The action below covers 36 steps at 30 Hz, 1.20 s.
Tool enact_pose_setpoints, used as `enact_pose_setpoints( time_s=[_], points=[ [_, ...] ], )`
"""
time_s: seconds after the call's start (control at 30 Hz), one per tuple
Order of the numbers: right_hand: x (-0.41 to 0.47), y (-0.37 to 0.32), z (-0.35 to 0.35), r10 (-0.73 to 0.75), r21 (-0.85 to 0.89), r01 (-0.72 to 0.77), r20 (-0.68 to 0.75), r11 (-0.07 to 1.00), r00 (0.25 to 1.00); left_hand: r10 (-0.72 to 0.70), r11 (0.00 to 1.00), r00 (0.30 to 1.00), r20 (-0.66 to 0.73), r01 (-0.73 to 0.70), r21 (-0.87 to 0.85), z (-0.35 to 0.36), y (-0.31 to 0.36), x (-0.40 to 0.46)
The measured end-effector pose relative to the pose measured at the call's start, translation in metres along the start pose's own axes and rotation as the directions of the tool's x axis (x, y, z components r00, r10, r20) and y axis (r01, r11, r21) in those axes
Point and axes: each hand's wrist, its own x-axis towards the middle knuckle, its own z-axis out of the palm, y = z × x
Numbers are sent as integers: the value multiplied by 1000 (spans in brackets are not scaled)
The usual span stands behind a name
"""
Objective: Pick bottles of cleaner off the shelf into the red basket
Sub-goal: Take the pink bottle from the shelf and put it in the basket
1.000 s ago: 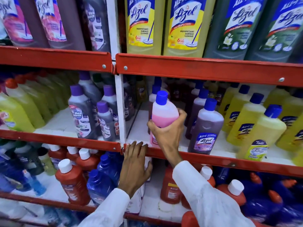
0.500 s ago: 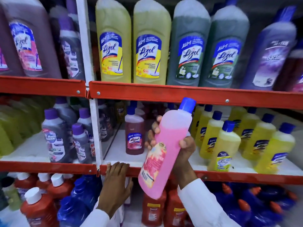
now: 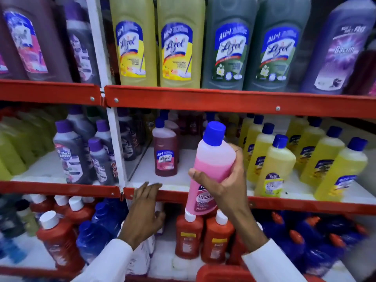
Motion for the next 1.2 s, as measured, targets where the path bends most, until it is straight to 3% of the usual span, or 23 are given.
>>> enact_pose_setpoints(
  time_s=[0.17,0.3,0.37,0.5,0.7,0.87,0.97,1.2],
  points=[
    [-37,18,-52,113,-121,-106,52,987,992,177,917,978,111,-122,-380,-2,73,-33],
    [-79,50,-94,257,-217,-235,74,947,964,121,784,965,233,51,-619,43,118,-63],
    [-102,69,-112,309,-245,-279,92,928,947,52,739,959,278,150,-656,78,126,-77],
    [-149,114,-139,426,-255,-377,175,890,887,-100,750,942,319,282,-598,142,126,-106],
    [-203,191,-174,552,-445,-429,192,786,812,-295,780,873,388,455,-430,243,92,-151],
    [-240,253,-186,630,-551,-440,215,709,746,-478,722,756,448,628,-291,300,90,-171],
    [-254,279,-188,672,-568,-473,204,674,712,-550,652,710,440,694,-305,322,89,-180],
    [-265,302,-191,714,-622,-465,228,630,662,-601,684,630,491,723,-91,378,40,-213]
  ],
)
